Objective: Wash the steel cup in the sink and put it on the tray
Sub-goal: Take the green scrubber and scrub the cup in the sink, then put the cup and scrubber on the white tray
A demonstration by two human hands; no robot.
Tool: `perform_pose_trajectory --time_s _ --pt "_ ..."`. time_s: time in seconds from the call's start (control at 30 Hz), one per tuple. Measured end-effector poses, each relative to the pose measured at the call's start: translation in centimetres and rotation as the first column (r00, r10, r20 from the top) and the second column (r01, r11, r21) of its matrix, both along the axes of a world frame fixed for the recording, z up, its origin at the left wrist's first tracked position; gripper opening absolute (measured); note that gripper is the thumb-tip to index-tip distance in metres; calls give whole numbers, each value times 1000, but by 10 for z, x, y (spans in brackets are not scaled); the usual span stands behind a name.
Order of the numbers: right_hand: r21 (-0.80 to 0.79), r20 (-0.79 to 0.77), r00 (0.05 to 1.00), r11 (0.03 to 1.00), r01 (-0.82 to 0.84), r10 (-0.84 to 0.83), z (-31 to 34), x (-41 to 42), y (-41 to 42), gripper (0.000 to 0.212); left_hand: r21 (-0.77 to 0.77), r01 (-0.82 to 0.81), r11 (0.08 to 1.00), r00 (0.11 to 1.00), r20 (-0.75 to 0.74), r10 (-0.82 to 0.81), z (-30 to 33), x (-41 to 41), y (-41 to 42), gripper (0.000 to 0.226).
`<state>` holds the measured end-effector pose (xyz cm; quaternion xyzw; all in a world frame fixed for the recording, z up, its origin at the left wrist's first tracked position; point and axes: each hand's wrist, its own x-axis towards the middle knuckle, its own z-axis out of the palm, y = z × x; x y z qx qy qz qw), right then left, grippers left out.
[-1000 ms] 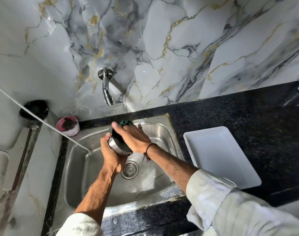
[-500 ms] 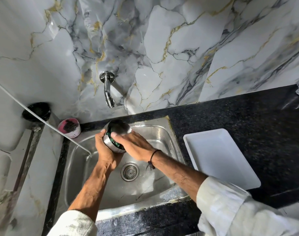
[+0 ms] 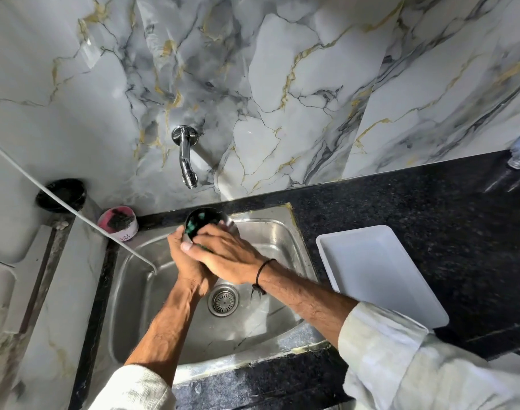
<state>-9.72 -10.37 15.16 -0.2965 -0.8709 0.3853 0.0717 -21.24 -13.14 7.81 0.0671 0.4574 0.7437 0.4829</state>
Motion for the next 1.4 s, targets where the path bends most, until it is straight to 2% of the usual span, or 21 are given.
perform_pose_trajectory --time_s 0.1,0.17,0.27,0.33,0.37,0.43,0.5,0.57,0.63,0.7,0.8,0.9,0.97,1.03,1.13,1.27,1.33,1.4 --pt "194 13 999 980 -49 48 -7 17 -6 51 98 47 994 999 4 -47 4 -10 -3 47" --pt "221 52 996 971 -88 78 -9 23 2 53 66 112 992 994 12 -113 5 -9 -5 48" --pt "16 103 994 999 -43 41 -5 23 24 58 38 162 986 986 40 -163 3 0 -8 55" --pt "-276 16 998 959 60 -58 -5 23 37 47 -11 179 984 983 52 -179 5 7 -8 59" --pt "-446 -48 988 888 109 -146 -7 24 42 43 -32 204 978 978 46 -202 5 9 -7 63" --pt "-752 -138 921 643 142 -365 -11 28 52 41 -55 255 965 967 39 -253 5 10 -4 68" --pt "-896 -138 813 422 142 -566 -14 33 64 35 -102 273 957 962 39 -271 4 11 -1 68" --pt "-927 -93 681 313 207 -727 -16 43 79 19 -168 277 946 960 10 -280 1 12 0 67" --pt "-852 -75 534 332 405 -842 -21 62 94 14 -210 296 932 951 -28 -308 -4 16 3 62" --pt "-703 -86 473 390 595 -877 -30 84 104 14 -236 333 913 933 -59 -355 -10 23 8 48" --pt "-647 -21 552 432 628 -834 -52 113 103 17 -310 346 885 910 -119 -398 -26 46 22 30" --pt "-673 31 571 405 619 -820 -73 145 101 8 -393 347 851 876 -187 -444 -39 82 43 33" --pt "-585 67 566 427 689 -821 -84 174 107 32 -463 331 822 819 -291 -494 -48 114 57 35" --pt "-439 126 517 420 794 -847 -91 208 114 37 -511 312 801 754 -381 -536 -57 145 70 26" --pt "-292 158 380 324 900 -911 -104 259 126 24 -570 324 755 610 -484 -627 -67 197 95 28" --pt "-195 173 252 218 956 -952 -126 305 143 18 -671 199 714 289 -656 -697 -69 256 133 31" --pt "-170 191 252 221 960 -949 -141 321 151 16 -745 161 647 159 -627 -762 -72 273 147 31" --pt "-143 227 283 256 956 -932 -157 333 159 20 -805 159 572 116 -560 -820 -80 285 157 32"
